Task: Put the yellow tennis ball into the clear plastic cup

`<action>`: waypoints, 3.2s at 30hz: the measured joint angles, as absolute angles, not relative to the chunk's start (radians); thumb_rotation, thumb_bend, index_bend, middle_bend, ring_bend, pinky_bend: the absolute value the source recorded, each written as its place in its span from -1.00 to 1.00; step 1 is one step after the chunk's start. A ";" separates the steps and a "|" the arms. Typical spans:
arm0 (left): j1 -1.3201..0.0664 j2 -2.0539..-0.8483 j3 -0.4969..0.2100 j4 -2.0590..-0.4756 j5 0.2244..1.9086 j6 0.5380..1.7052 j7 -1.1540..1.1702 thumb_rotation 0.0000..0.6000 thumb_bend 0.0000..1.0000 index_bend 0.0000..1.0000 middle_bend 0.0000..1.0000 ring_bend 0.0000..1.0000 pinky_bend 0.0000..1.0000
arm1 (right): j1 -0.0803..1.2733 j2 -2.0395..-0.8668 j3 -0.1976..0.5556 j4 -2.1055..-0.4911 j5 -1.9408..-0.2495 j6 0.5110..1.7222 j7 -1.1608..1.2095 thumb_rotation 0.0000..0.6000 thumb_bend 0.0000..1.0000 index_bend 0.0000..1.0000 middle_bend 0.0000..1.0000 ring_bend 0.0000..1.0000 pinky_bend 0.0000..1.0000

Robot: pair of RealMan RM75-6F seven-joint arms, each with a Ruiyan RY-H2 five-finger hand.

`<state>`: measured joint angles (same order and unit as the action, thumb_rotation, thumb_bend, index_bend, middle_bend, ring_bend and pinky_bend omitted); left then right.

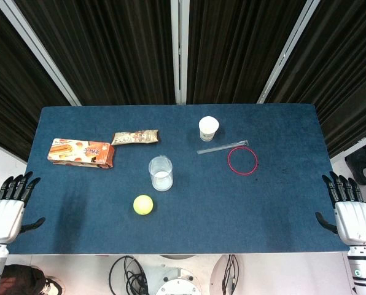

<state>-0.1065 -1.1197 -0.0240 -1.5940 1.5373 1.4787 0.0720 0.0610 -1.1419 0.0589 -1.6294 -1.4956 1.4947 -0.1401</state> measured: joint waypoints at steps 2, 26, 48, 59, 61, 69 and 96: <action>-0.106 -1.119 -0.023 -1.594 1.536 1.477 0.073 1.00 -0.94 -0.79 -1.00 -1.00 -0.97 | 0.061 -1.141 0.059 -1.631 -1.495 1.496 -0.141 1.00 -0.65 -1.00 -1.00 -1.00 -1.00; -0.198 -1.188 0.003 -1.593 1.639 1.371 0.087 1.00 -0.93 -0.79 -0.91 -1.00 -0.88 | 0.053 -1.125 0.070 -1.650 -1.482 1.510 -0.144 1.00 -0.64 -1.00 -1.00 -1.00 -1.00; -0.479 -1.495 -0.017 -1.466 1.686 1.094 -0.023 1.00 -0.87 -0.71 -0.76 -0.91 -0.60 | 0.029 -1.106 0.067 -1.634 -1.472 1.524 -0.098 1.00 -0.61 -1.00 -1.00 -1.00 -1.00; -0.533 -1.575 -0.013 -1.377 1.652 1.038 -0.027 1.00 -0.76 -0.52 -0.60 -0.66 -0.23 | 0.023 -1.096 0.065 -1.628 -1.469 1.521 -0.077 1.00 -0.61 -1.00 -1.00 -1.00 -1.00; -0.542 -1.588 -0.012 -1.355 1.649 1.031 -0.025 1.00 -0.73 -0.49 -0.55 -0.61 -0.16 | 0.021 -1.095 0.064 -1.627 -1.466 1.519 -0.073 1.00 -0.61 -1.00 -1.00 -1.00 -1.00; -0.561 -1.640 0.001 -1.277 1.644 1.031 -0.021 1.00 -0.55 -0.31 -0.31 -0.38 0.09 | 0.021 -1.095 0.065 -1.616 -1.457 1.507 -0.055 1.00 -0.59 -1.00 -1.00 -1.00 -1.00; -0.536 -1.409 -0.119 -1.473 1.496 1.183 0.107 1.00 -0.43 0.12 0.09 0.04 0.48 | 0.024 -1.082 0.077 -1.632 -1.484 1.531 -0.033 1.00 -0.59 -1.00 -1.00 -1.00 -1.00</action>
<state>-0.5363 -1.4094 -0.1187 -1.4728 1.4964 1.1828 0.1067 0.0241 -1.0818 0.0766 -1.6321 -1.4838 1.5309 -0.0331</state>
